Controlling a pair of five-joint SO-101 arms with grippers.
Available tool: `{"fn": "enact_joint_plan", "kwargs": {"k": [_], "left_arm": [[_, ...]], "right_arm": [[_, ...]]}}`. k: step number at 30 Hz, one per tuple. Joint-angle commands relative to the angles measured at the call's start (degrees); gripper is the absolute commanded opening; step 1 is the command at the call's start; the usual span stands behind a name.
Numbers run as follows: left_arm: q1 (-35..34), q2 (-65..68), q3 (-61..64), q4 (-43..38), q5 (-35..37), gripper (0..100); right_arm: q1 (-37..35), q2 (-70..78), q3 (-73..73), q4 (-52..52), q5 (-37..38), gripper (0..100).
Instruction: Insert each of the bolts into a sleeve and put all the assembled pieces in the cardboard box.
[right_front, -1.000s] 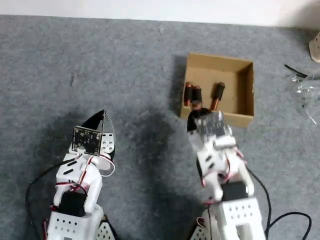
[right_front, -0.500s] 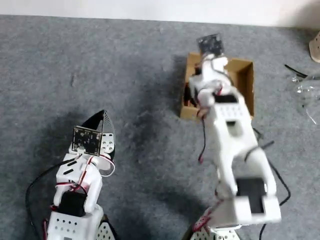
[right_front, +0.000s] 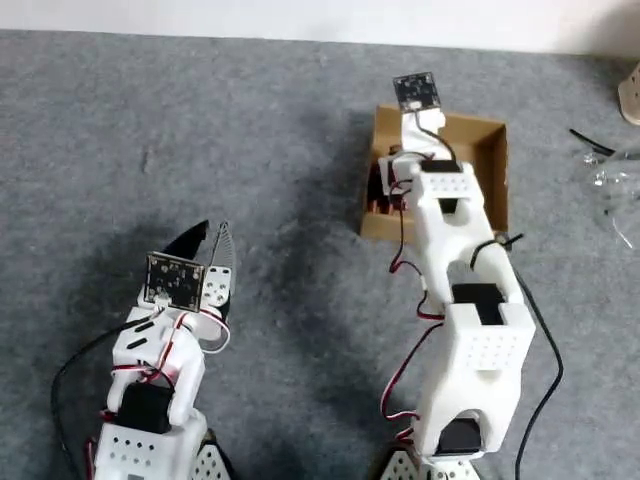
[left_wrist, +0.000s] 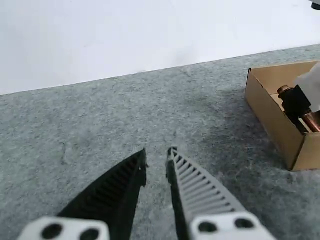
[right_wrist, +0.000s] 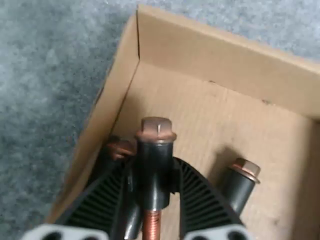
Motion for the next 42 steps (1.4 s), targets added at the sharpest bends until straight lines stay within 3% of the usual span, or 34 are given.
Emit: {"fn": "enact_joint_plan", "kwargs": {"k": [1, 7, 14, 27, 33, 42], "left_arm": [[-0.5, -0.7, 1.2, 0.2, -0.1, 8], [-0.5, -0.7, 1.2, 0.3, -0.1, 8], [-0.5, -0.7, 1.2, 0.3, -0.1, 8], [-0.5, -0.7, 1.2, 0.3, -0.3, 8], [-0.5, -0.7, 1.2, 0.3, -0.3, 9], [-0.5, -0.7, 1.2, 0.3, -0.3, 9]], "right_arm": [[1.9, -0.5, -2.2, 0.4, -0.6, 0.9], [2.5, -0.4, -2.1, 1.3, -0.6, 1.8], [2.3, -0.4, -2.2, 4.2, -0.4, 17.4], [2.9, -3.8, -1.4, 8.4, -0.8, 17.7], [2.5, -17.5, 13.0, 2.2, -4.7, 17.7], [-0.1, -49.6, 50.6, -17.6, -4.3, 17.7]]}}
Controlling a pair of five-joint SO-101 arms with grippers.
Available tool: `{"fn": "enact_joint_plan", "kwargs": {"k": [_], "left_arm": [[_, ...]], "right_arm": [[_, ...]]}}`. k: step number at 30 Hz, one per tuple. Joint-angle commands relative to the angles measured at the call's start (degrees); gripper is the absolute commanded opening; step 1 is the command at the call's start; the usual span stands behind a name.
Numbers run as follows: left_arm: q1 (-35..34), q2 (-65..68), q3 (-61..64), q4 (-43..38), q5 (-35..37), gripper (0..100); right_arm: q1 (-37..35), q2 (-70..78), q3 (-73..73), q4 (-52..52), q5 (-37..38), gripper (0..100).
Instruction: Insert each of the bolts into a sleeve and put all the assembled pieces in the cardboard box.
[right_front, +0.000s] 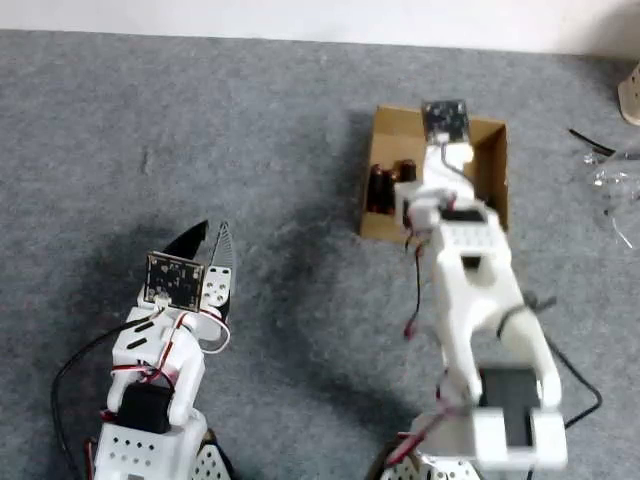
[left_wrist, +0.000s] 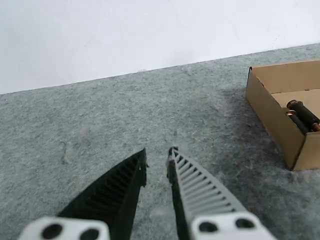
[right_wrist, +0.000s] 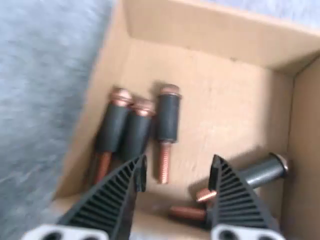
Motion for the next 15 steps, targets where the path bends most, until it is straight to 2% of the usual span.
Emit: {"fn": "enact_joint_plan", "kwargs": {"k": [1, 6, 15], "left_arm": [[-0.4, -0.7, 1.2, 0.1, -0.3, 9], [-0.4, -0.7, 1.2, 0.1, -0.3, 9], [-0.4, -0.7, 1.2, 0.9, -0.4, 9]], "right_arm": [[-0.9, -16.0, 14.0, -8.1, -0.5, 17.7], [-0.8, -33.9, 30.6, -13.4, -0.5, 17.7], [-0.7, -62.6, 50.3, -13.3, -0.5, 17.7]]}}
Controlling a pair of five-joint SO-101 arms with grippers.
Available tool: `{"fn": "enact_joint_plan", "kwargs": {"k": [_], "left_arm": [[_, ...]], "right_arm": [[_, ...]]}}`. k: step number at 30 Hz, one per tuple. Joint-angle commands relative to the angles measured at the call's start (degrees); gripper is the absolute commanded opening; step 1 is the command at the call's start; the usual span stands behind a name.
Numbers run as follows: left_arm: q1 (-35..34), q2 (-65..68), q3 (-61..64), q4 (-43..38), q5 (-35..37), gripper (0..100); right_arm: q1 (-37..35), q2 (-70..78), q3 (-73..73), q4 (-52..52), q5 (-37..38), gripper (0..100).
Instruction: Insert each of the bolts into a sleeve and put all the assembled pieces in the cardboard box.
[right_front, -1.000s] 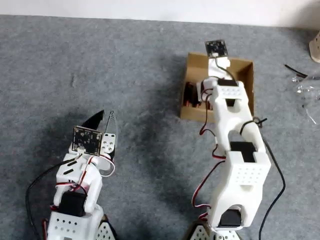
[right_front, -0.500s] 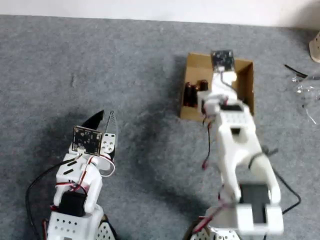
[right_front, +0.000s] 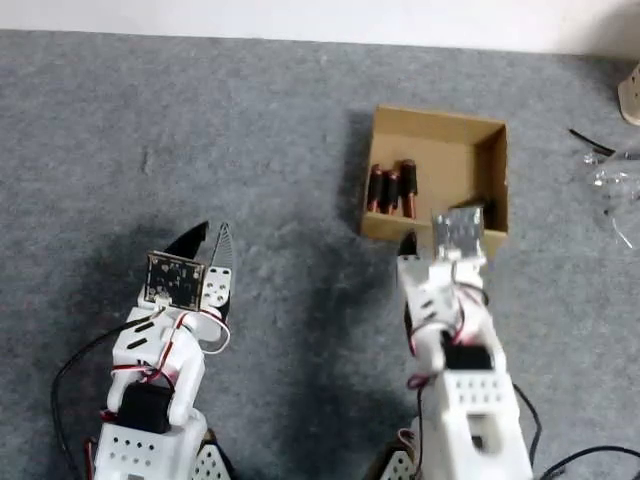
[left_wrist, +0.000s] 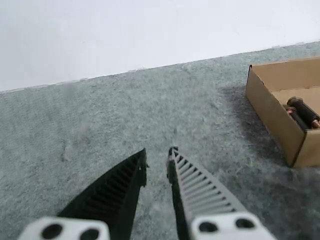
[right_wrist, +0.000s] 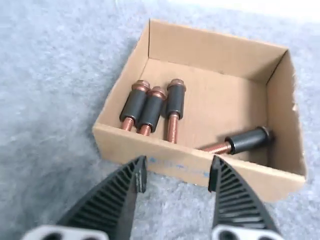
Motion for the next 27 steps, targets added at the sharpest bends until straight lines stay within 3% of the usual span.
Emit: {"fn": "enact_joint_plan", "kwargs": {"k": [1, 6, 11, 18, 27], "left_arm": [[-0.4, -0.7, 1.2, 0.2, -0.3, 9], [-0.4, -0.7, 1.2, 0.3, -0.3, 8], [-0.4, -0.7, 1.2, 0.8, -0.3, 9], [-0.4, -0.7, 1.2, 0.9, -0.3, 9], [-0.4, -0.7, 1.2, 1.2, -0.3, 8]], "right_arm": [[-0.4, -12.5, 5.5, -1.6, -0.5, 17.7], [-0.3, -28.1, 14.1, -0.5, -0.7, 17.7], [-0.7, -42.1, 17.5, 13.9, -0.9, 17.7], [-0.6, -40.8, 17.6, 18.2, -0.8, 17.7], [-0.6, -40.7, 17.6, 35.5, -0.5, 17.7]]}}
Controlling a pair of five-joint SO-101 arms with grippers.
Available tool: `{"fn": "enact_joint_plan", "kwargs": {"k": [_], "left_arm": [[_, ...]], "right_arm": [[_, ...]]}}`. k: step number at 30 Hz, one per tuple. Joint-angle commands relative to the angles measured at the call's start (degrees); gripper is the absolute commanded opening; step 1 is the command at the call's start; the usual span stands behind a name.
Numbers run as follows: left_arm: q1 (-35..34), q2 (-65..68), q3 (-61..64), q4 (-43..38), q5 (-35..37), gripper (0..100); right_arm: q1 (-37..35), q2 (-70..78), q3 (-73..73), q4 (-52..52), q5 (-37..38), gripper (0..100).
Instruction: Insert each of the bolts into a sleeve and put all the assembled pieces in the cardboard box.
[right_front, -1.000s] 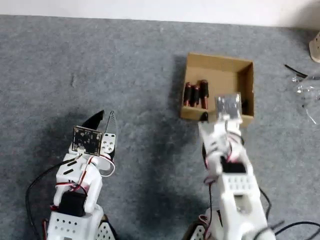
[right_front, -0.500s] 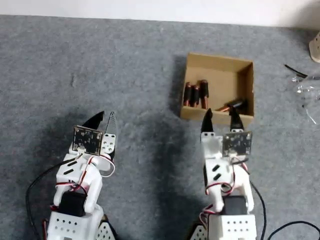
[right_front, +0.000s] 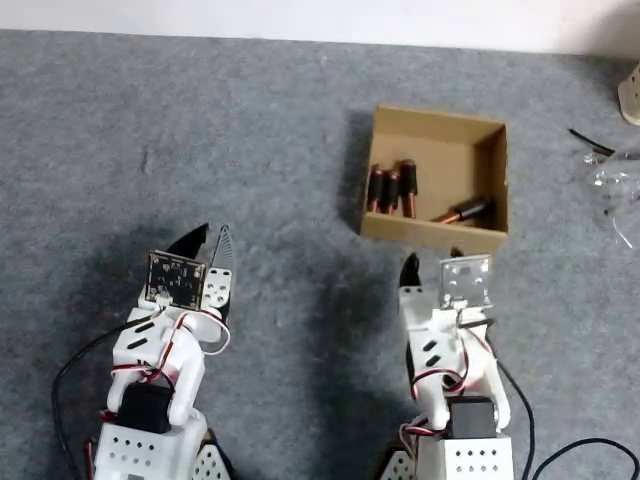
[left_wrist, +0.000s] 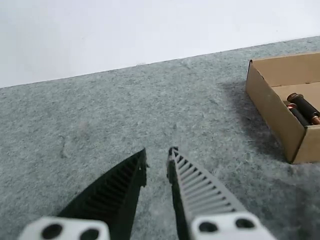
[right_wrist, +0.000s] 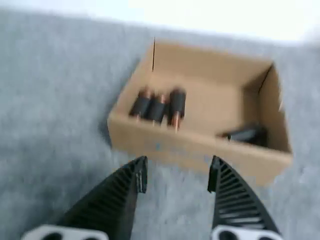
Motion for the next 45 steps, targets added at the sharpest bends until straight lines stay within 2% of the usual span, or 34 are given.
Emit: {"fn": "enact_joint_plan", "kwargs": {"k": [1, 4, 7, 18, 24, 27, 45], "left_arm": [[-0.4, -0.7, 1.2, 1.0, -0.3, 8], [-0.4, -0.7, 1.2, 2.0, -0.3, 8], [-0.4, -0.7, 1.2, 6.6, -0.3, 9], [-0.3, -0.7, 1.2, 31.1, -0.3, 9], [-0.3, -0.7, 1.2, 40.3, -0.3, 9], [-0.3, -0.7, 1.2, 42.4, -0.3, 9], [-0.3, -0.7, 1.2, 43.2, -0.1, 9]], "right_arm": [[-0.5, -0.6, 7.8, 6.2, -0.3, 17.7], [-0.5, -0.6, 7.8, 10.6, -0.3, 17.8], [-0.5, -0.7, 7.8, 15.0, -0.3, 17.8], [-0.2, -1.0, 7.8, 30.5, -0.3, 17.8], [-0.3, -1.1, 7.7, 30.5, -0.4, 17.8], [-0.3, -1.1, 7.7, 30.5, -0.4, 17.8], [-0.3, -1.1, 7.7, 30.5, -0.4, 17.8]]}}
